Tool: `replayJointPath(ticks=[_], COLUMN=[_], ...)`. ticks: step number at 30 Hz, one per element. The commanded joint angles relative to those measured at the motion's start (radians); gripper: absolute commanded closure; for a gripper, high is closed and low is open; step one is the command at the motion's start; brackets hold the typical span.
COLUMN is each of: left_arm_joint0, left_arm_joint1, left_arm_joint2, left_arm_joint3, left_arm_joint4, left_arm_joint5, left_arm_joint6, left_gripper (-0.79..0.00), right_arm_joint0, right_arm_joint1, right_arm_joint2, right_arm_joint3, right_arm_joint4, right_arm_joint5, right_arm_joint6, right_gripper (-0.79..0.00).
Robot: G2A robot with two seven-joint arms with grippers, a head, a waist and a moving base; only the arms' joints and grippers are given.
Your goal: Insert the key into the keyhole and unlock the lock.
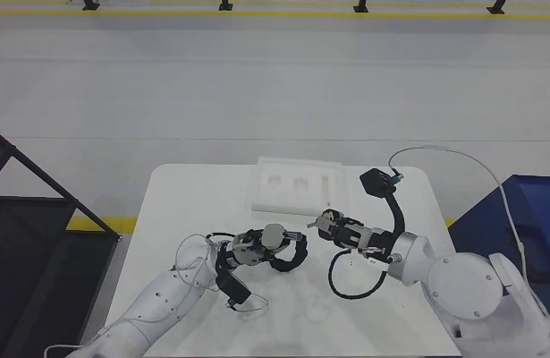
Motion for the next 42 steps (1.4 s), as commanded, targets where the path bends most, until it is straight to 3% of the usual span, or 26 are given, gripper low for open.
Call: replayJointPath(ticks=[1,10,42], left_arm_joint0=[-0.005,-0.018,-0.006], left_arm_joint1=[-0.009,-0.034,-0.066], left_arm_joint2=[0.002,-0.003,-0.05], left_arm_joint3=[0.029,0.093,0.099], left_arm_joint4=[-0.021,-0.056,-0.02], left_arm_joint5=[-0.001,0.006,-0.026], left_arm_joint6=[0.006,0.04,0.069], left_gripper=[0.0,0.0,0.0], right_arm_joint0=[-0.007,-0.029,-0.005], right_arm_joint1=[0.0,-0.004,-0.027], right_arm_joint2=[-0.004,-0.042,-0.107], right_arm_joint3=[-0.012,-0.032,0.004], right_arm_joint4=[-0.017,-0.039,-0.069], right_arm_joint5=[-0.004,-0.016,-0.018], right_arm_joint6=[-0.014,-0.051,-0.118], right_gripper=[0.0,0.0,0.0])
